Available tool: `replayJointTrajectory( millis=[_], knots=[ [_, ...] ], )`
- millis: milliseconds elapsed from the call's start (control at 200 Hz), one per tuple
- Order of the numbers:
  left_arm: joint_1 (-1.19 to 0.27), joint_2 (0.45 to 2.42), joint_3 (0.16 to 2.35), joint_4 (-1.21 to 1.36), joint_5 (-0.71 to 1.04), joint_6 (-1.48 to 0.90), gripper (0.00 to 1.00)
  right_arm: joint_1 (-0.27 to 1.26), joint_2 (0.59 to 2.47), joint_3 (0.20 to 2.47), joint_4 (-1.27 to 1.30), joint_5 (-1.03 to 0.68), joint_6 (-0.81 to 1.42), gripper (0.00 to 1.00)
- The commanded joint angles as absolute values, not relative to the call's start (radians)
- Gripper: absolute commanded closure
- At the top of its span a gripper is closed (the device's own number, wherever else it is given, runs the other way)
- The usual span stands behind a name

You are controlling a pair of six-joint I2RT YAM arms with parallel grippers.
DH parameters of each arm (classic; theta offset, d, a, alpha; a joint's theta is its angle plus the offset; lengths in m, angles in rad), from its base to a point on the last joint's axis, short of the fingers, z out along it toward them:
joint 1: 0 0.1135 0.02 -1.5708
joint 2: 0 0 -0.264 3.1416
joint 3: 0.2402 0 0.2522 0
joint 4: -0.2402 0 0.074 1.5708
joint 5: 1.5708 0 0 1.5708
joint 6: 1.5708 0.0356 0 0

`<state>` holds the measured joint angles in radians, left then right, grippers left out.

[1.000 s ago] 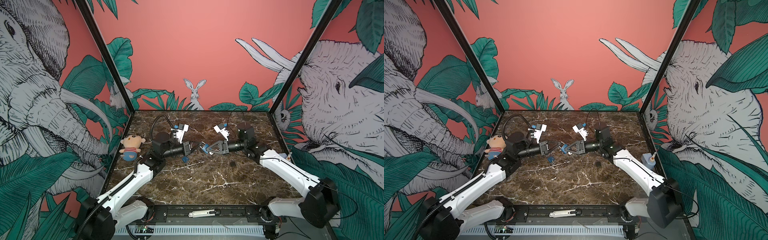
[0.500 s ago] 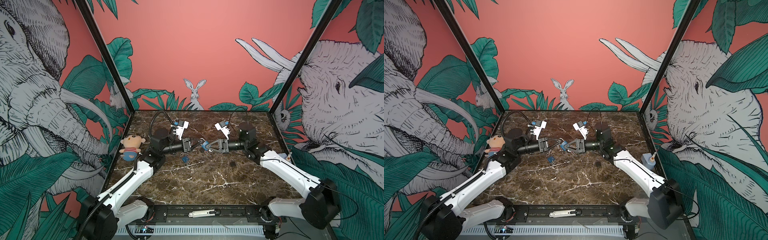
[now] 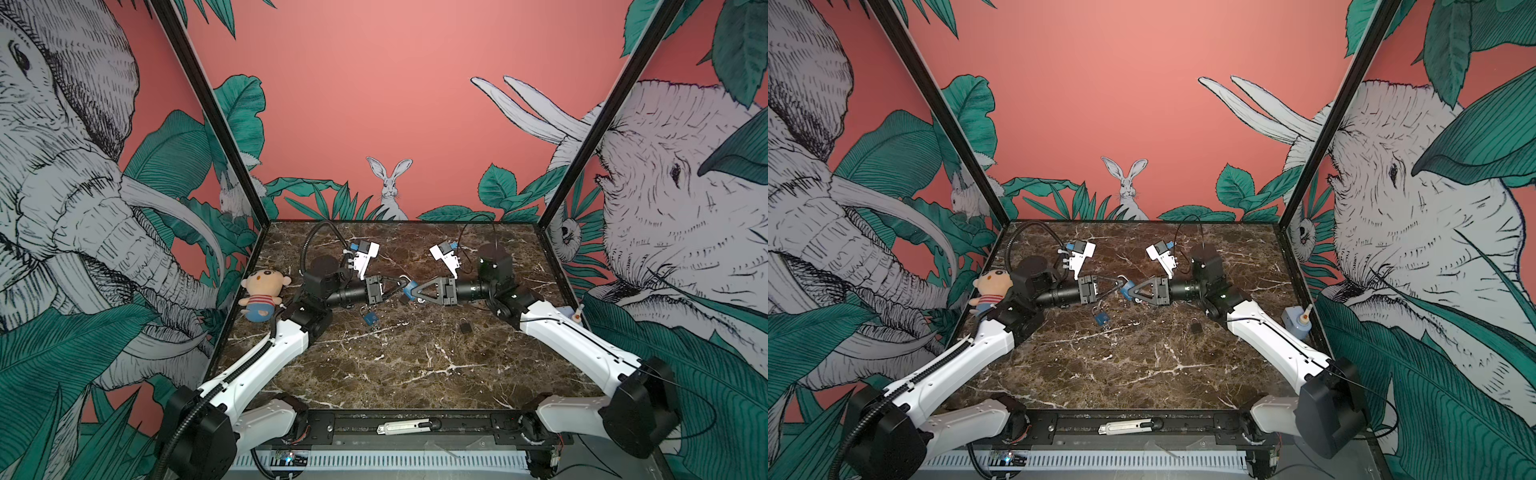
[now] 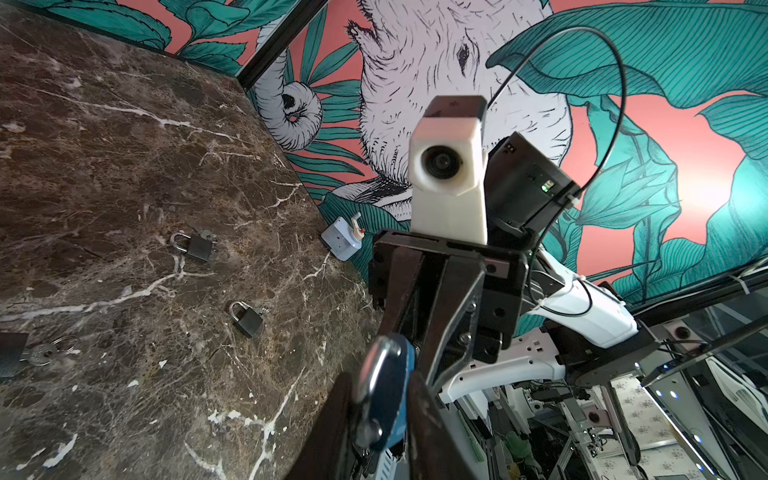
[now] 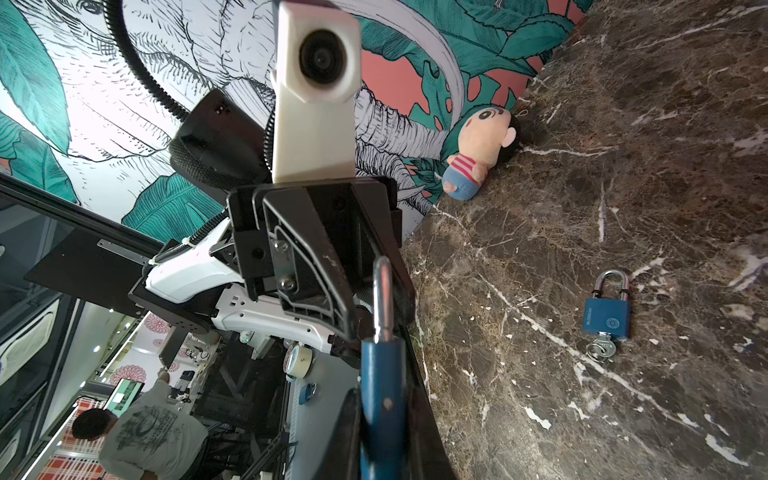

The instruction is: Lock with the key

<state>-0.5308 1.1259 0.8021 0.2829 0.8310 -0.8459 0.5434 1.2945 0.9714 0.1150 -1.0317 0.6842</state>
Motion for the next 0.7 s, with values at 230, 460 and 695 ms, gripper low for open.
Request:
replayJointTrajectory(
  millis=[230, 460, 695],
  knots=[
    [-0.538, 1.124, 0.84, 0.358, 0.881, -0.856, 0.77, 0.555, 1.299, 0.983, 0.159, -1.011, 0.682, 1.0],
    [-0.538, 1.135, 0.842, 0.365, 0.876, -0.859, 0.81, 0.562, 1.301, 0.984, 0.156, -1.016, 0.678, 1.0],
    [-0.539, 1.141, 0.843, 0.386, 0.88, -0.871, 0.81, 0.566, 1.303, 0.989, 0.15, -1.019, 0.672, 1.0]
  ],
)
